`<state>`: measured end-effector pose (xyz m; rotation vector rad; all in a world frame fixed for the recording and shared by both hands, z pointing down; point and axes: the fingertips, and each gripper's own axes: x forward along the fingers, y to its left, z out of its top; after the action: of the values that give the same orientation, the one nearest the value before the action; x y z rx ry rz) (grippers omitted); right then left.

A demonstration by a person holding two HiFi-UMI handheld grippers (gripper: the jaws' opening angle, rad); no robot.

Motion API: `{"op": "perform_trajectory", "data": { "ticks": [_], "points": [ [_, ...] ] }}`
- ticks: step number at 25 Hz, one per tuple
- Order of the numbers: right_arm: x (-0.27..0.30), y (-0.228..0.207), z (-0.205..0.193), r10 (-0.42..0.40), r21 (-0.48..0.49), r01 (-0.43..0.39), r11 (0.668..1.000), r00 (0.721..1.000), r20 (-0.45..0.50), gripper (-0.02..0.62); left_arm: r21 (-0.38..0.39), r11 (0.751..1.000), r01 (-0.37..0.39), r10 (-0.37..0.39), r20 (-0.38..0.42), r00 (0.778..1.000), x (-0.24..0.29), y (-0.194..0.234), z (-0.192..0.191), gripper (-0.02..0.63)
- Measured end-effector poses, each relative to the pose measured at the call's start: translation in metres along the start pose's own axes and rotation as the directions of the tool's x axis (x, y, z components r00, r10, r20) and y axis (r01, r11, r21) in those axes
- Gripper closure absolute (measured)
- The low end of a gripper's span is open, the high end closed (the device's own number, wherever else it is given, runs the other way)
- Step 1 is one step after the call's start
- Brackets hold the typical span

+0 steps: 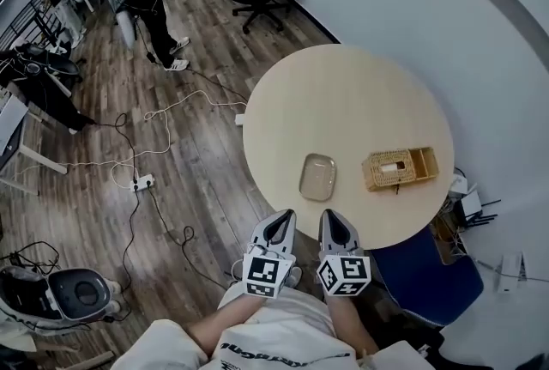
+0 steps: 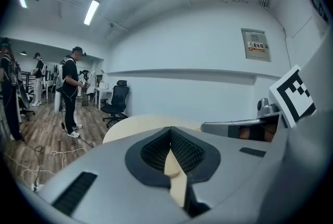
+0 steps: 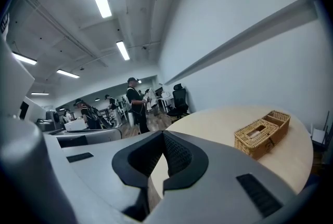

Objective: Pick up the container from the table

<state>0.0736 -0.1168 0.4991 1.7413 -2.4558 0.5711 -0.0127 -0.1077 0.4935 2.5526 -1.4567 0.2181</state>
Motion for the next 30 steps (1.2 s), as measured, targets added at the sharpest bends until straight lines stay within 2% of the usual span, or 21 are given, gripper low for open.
{"op": "perform_trajectory", "data": {
  "ticks": [7,15,25,28,30],
  "points": [
    [0.046,-0.022,-0.022,-0.042,0.034,0.045,0.998,0.996,-0.076,0.563,-0.036,0.999,0.012,-0.015,-0.076,0.997,0.045,0.028,-0.02,0.591],
    [0.082,-0.061,-0.055,-0.113,0.05,0.123,0.991,0.979,-0.167,0.561,-0.094,0.995,0.028,-0.045,-0.178,0.983,0.096,0.041,-0.064,0.589],
    [0.116,-0.103,-0.085,-0.156,0.092,0.184,0.979,0.956,-0.249,0.559,-0.132,0.991,0.032,-0.069,-0.281,0.957,0.153,0.052,-0.102,0.589],
    [0.123,-0.114,-0.096,-0.165,0.106,0.201,0.974,0.947,-0.275,0.538,-0.151,0.988,0.029,-0.076,-0.312,0.947,0.164,0.056,-0.117,0.586],
    [0.128,-0.12,-0.102,-0.17,0.111,0.21,0.972,0.942,-0.291,0.518,-0.167,0.986,0.029,-0.085,-0.337,0.938,0.17,0.058,-0.128,0.551]
  ]
}}
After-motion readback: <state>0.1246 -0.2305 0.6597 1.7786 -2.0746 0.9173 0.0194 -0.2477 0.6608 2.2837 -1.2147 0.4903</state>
